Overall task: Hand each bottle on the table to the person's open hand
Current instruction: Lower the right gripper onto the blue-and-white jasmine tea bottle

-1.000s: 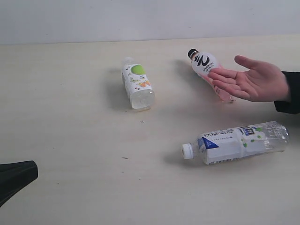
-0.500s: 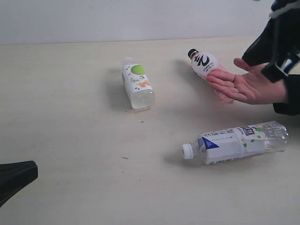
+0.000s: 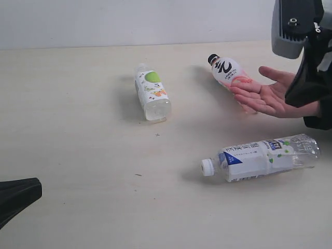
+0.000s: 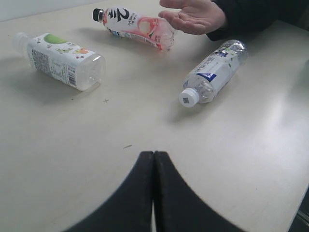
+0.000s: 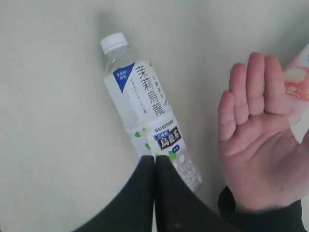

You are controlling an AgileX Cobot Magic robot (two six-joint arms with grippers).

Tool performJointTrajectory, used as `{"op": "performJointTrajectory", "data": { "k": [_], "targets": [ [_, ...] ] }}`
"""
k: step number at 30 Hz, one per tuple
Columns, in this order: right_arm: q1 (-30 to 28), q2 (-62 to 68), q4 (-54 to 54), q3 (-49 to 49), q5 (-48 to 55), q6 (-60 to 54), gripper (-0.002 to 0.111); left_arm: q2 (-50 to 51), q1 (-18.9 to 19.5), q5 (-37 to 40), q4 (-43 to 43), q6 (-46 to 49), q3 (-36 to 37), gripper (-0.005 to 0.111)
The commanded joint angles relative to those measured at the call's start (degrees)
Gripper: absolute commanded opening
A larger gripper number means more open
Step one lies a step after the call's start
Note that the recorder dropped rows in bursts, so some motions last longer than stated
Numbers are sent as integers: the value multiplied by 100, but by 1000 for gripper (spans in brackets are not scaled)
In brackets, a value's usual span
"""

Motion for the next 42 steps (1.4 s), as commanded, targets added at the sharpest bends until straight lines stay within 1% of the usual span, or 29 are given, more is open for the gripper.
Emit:
{"op": "performJointTrajectory", "data": {
  "k": [1,6,8,13,15,17,25,28,32,42],
  "targets": [
    [13,16,-108,175,135,-199,6,-22,-27,-29,45,2,10,0],
    [207,16,-230,491,-11,-775,17,-22,-27,-29,45,2,10,0],
    [307,16,-305,575,-72,-940,24,-22,-27,-29,45,2,10,0],
    [480,16,-485,689,-343,-965,50,-22,-27,-29,45,2,10,0],
    [480,16,-471,689,-422,-965,56,-22,-27,-29,45,2,10,0],
    [480,16,-471,689,-446,-965,60,-22,-27,-29,45,2,10,0],
    [480,63,-471,697,-533,-1050,74,-22,-27,-29,45,2,10,0],
    [480,217,-483,697,-567,-1050,78,-22,-27,-29,45,2,10,0],
    [480,512,-492,737,-703,-1050,79,-22,-27,-29,45,2,10,0],
    [480,1210,-709,1091,-1411,-1050,79,-22,-27,-29,45,12,10,0]
  ]
}}
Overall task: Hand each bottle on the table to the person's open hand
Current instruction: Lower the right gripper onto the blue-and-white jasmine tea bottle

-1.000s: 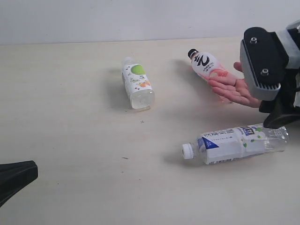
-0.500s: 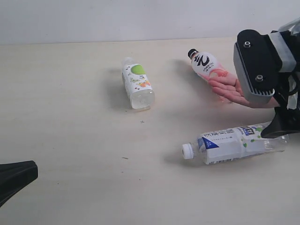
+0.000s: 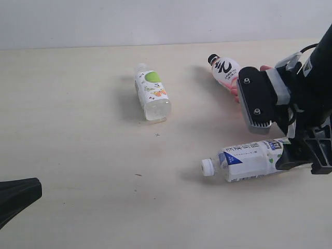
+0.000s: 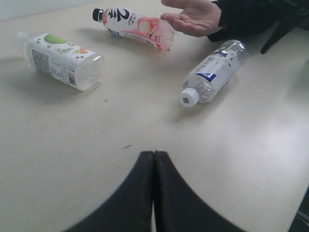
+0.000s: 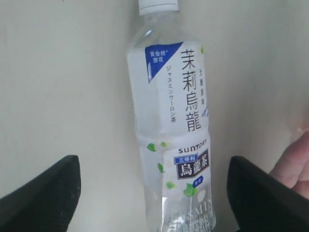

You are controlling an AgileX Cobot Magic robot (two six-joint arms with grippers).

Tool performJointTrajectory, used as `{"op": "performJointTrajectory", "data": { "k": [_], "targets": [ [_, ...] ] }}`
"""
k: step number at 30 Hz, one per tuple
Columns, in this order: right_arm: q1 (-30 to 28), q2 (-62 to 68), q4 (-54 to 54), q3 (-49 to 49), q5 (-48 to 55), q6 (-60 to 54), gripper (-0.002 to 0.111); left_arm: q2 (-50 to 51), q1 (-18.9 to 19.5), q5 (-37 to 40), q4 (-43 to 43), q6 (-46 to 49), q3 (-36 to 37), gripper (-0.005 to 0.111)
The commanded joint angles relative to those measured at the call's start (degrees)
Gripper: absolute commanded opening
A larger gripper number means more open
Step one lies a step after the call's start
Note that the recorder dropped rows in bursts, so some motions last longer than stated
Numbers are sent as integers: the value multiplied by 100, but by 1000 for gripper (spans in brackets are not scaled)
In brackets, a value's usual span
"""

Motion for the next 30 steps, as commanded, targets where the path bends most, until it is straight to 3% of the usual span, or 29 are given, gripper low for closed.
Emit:
{"op": "performJointTrajectory", "data": {
  "k": [1,21,30],
  "targets": [
    [18,267,-194,144,-299,-29,79,-22,-27,-29,45,12,10,0],
    [18,1014,-250,227,-1123,-19,79,-22,-27,-29,45,12,10,0],
    [18,1276,-250,227,-1315,34,93,-22,-27,-29,45,12,10,0]
  ]
}}
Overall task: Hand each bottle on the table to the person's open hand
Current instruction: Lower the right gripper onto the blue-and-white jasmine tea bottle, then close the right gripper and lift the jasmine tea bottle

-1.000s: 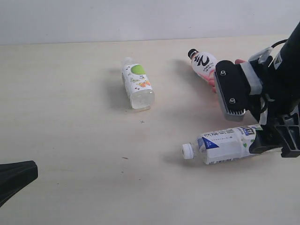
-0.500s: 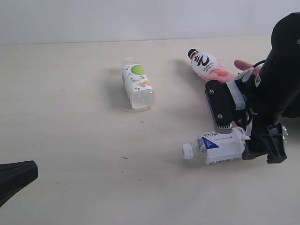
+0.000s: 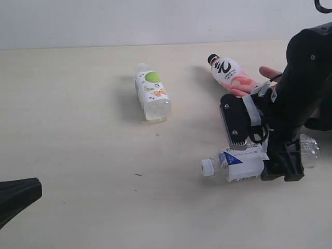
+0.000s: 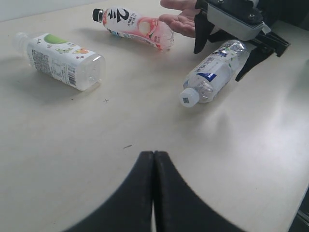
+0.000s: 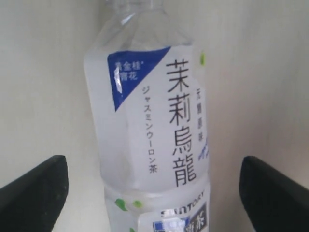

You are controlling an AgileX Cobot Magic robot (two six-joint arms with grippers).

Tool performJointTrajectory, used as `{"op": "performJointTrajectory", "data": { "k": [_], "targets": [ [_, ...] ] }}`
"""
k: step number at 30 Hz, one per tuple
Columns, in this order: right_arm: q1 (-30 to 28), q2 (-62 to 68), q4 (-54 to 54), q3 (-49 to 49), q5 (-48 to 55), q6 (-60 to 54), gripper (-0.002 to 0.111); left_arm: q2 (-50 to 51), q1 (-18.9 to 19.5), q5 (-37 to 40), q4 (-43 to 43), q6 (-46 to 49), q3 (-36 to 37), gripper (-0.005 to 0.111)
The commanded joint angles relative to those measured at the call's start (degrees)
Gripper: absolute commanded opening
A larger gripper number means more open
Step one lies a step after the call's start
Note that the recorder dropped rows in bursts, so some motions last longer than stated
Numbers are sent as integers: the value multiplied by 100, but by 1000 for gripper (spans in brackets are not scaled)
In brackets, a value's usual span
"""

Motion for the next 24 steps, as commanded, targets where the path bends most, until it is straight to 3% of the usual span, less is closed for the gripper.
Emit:
{"op": "performJointTrajectory", "data": {
  "k": [1,24],
  "targets": [
    [18,124,-24,35,-179,22,93,-22,-27,-29,45,12,10,0],
    [18,659,-24,35,-785,22,92,-22,-27,-29,45,12,10,0]
  ]
}}
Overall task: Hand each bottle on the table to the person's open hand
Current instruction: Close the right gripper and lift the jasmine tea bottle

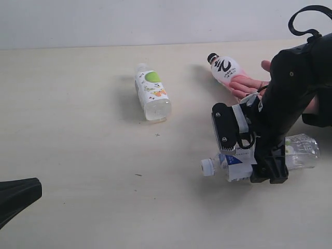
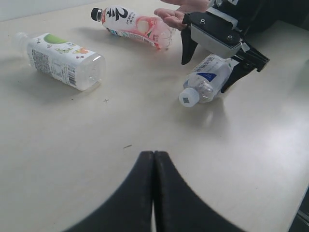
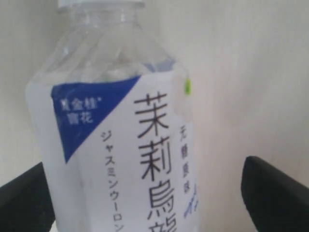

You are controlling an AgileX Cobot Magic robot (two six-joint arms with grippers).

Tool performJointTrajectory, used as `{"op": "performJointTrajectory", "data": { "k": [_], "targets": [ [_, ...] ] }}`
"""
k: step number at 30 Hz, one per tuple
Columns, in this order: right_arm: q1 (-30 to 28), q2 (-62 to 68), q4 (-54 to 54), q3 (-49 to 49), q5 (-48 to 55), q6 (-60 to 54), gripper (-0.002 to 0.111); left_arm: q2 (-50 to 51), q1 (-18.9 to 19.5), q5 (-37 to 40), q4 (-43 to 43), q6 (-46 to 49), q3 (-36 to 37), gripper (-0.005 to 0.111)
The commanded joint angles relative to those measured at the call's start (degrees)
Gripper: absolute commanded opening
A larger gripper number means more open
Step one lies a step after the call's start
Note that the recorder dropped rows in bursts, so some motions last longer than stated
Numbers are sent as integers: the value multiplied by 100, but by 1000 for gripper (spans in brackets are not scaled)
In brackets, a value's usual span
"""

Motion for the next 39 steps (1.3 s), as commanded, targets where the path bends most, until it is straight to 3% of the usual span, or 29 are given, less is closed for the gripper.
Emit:
{"op": "performJointTrajectory", "data": {
  "k": [1,17,21,30,35,39],
  "targets": [
    [18,5,-24,35,-56,-3,92,-22,-27,-29,45,12,10,0],
    [18,248,-24,35,-44,-3,89,-22,-27,-29,45,12,10,0],
    [18,248,-24,35,-44,-3,71,-22,-27,-29,45,12,10,0],
    [18,164,-24,24,349,213,2,-22,-27,-29,45,12,10,0],
    [18,-263,136,24,545,455,0,-22,-27,-29,45,12,10,0],
    [18,-768,1045,24,554,495,0,-22,-27,-29,45,12,10,0]
  ]
}}
